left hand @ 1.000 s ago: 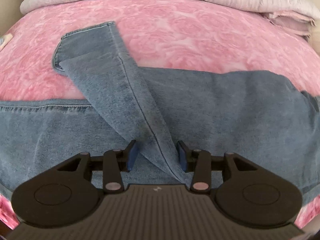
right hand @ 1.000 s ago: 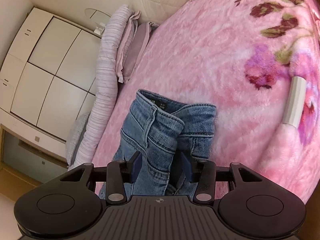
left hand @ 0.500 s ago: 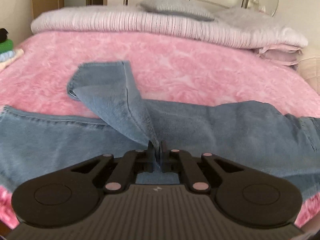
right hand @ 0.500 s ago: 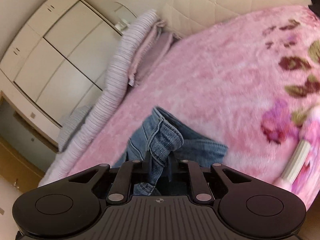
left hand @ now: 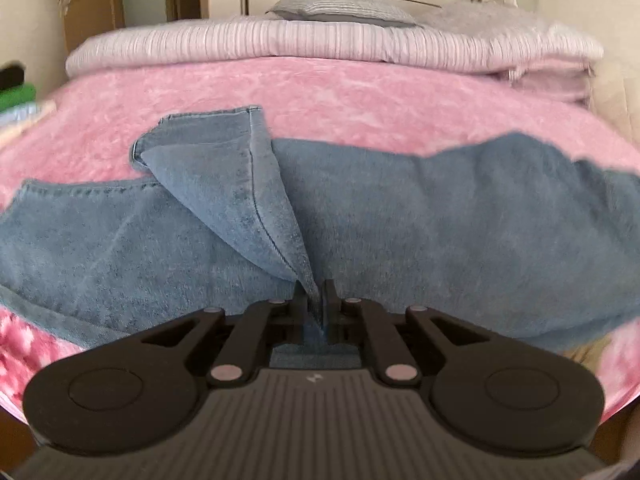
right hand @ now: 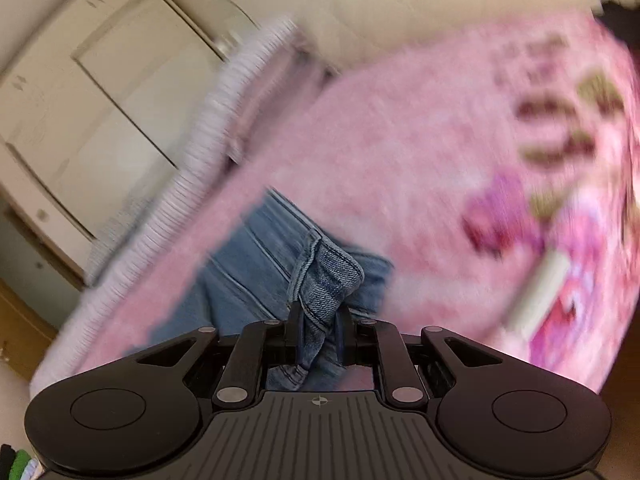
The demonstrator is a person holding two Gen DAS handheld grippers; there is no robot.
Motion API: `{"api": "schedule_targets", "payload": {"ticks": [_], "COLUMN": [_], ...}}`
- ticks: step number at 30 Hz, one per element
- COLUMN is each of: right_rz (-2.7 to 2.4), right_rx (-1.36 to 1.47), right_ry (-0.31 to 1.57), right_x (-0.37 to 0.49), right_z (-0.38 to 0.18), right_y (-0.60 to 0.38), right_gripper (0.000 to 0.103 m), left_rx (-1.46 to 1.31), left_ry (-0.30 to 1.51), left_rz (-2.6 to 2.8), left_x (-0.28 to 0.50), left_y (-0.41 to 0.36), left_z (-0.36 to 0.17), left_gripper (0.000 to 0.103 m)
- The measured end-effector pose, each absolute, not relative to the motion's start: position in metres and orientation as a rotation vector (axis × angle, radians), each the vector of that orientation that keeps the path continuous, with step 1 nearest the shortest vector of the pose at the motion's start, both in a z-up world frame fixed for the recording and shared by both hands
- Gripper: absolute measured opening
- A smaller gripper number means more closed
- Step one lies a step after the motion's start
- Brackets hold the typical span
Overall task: Fold clothes
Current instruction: 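Open both grippers and lift them away from the folded jeans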
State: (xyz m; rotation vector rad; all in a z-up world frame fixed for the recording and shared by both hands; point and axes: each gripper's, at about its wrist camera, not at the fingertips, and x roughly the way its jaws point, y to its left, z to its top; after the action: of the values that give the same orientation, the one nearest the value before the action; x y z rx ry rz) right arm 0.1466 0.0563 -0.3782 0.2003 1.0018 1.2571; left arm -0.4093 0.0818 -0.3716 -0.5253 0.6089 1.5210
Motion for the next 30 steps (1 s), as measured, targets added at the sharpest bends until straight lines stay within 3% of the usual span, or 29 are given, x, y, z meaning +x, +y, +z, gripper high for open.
{"api": "schedule_targets", "payload": {"ticks": [2, 4, 5, 10, 16, 22, 30], "right_rz": [1.237, 1.183, 1.153, 1.248, 1.328, 1.357, 1.523], "right_rx": [0.191, 0.129, 0.101, 0.020, -0.311, -0.268, -0.333], "right_ry": [1.015, 0.997, 0.965, 0.744, 0.742, 0.773, 0.828], "right_x": [0.147, 0.144, 0.141, 0.103, 0.042, 0.015, -0.063], "right_z": [-0.375, -0.362, -0.355, -0.326, -0.358, -0.337, -0.312], "right_y": [0.054, 0.050, 0.047, 0.028, 0.051, 0.021, 0.006], "right_gripper": [0.017, 0.045, 0.047, 0.047, 0.047, 0.047, 0.047], "left_rx": [-0.490, -0.512, -0.520, -0.499, -0.522, -0.439, -0.489], "left_ry": [0.636, 0.632, 0.629, 0.660, 0.744, 0.793, 0.705], "left_rz": [1.533, 1.536, 1.541, 1.582, 1.590, 1.655, 1.711], "left_x": [-0.405, -0.407, -0.409, -0.405, -0.401, -0.411, -0.465], "left_y": [0.079, 0.077, 0.076, 0.068, 0.058, 0.018, -0.047], "left_z": [-0.371, -0.365, -0.360, -0.346, -0.337, -0.305, -0.269], "left_gripper": [0.009, 0.010, 0.012, 0.020, 0.020, 0.020, 0.020]}}
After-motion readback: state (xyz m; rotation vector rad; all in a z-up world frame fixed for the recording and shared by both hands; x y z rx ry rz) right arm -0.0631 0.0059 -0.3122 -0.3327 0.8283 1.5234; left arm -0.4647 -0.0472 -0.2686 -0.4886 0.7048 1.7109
